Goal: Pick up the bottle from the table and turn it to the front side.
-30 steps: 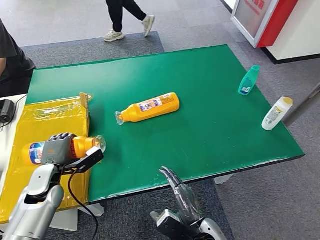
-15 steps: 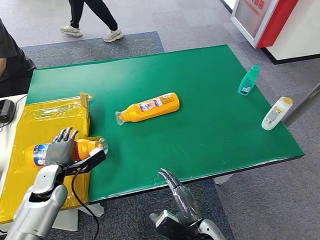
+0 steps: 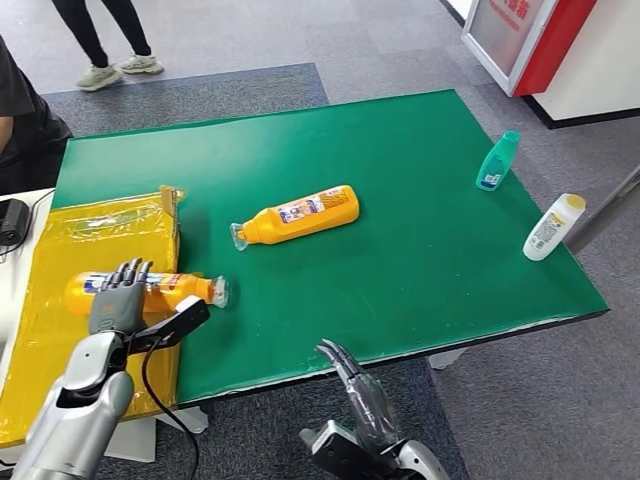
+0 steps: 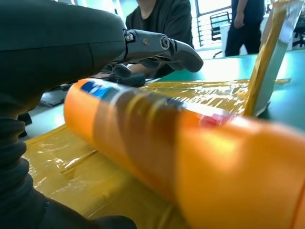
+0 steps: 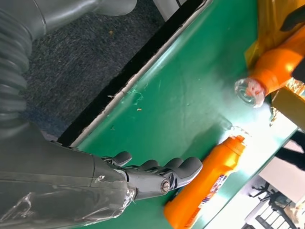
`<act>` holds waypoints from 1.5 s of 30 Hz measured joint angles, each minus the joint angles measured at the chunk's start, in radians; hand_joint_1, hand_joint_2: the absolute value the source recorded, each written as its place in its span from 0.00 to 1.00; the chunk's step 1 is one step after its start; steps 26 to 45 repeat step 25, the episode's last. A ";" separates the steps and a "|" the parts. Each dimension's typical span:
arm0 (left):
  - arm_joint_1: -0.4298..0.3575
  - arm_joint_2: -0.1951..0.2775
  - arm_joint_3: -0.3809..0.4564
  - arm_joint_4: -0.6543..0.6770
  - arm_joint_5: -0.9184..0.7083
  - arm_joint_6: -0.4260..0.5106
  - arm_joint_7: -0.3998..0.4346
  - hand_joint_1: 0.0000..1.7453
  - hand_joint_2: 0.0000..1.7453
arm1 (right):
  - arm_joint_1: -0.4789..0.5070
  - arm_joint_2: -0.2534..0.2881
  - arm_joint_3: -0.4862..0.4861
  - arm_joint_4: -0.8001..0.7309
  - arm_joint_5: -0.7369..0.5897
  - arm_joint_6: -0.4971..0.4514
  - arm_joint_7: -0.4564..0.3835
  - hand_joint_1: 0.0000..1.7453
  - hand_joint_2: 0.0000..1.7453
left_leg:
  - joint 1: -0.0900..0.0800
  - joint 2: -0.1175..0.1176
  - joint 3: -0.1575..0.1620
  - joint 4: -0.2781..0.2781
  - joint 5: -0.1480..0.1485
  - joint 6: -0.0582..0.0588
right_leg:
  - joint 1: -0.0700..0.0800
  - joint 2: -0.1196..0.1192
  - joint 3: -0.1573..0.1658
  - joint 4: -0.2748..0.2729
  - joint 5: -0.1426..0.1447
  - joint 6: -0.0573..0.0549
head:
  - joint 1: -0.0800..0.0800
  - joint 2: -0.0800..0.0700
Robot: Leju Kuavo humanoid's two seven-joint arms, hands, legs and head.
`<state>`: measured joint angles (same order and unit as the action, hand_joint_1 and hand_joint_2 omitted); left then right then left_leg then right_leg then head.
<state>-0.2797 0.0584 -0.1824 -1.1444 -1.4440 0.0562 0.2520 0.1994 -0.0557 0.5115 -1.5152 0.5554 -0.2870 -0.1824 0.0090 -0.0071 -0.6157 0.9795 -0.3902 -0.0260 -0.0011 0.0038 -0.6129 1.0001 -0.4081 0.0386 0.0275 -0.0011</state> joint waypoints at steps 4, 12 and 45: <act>0.037 0.000 0.021 -0.073 0.105 0.019 -0.056 0.00 1.00 | 0.017 0.000 -0.001 -0.005 0.001 -0.015 0.007 0.00 1.00 | 0.000 0.000 0.000 0.000 0.000 0.000 | 0.000 0.000 0.000 0.000 0.000 0.000 | 0.000 0.000; 0.148 0.000 0.067 -0.276 0.329 0.091 -0.187 0.00 1.00 | 0.062 -0.003 -0.008 -0.038 0.004 -0.049 0.023 0.00 1.00 | 0.000 0.000 0.000 0.000 -0.001 0.000 | 0.000 0.000 0.000 0.000 -0.001 -0.001 | 0.000 0.000; 0.384 -0.015 0.138 -0.523 0.964 -0.079 -0.577 0.00 1.00 | 0.109 -0.014 -0.021 -0.091 -0.009 -0.094 0.019 0.00 1.00 | 0.000 0.000 0.001 0.000 -0.003 -0.001 | 0.000 0.001 0.000 0.000 -0.002 -0.001 | 0.000 0.000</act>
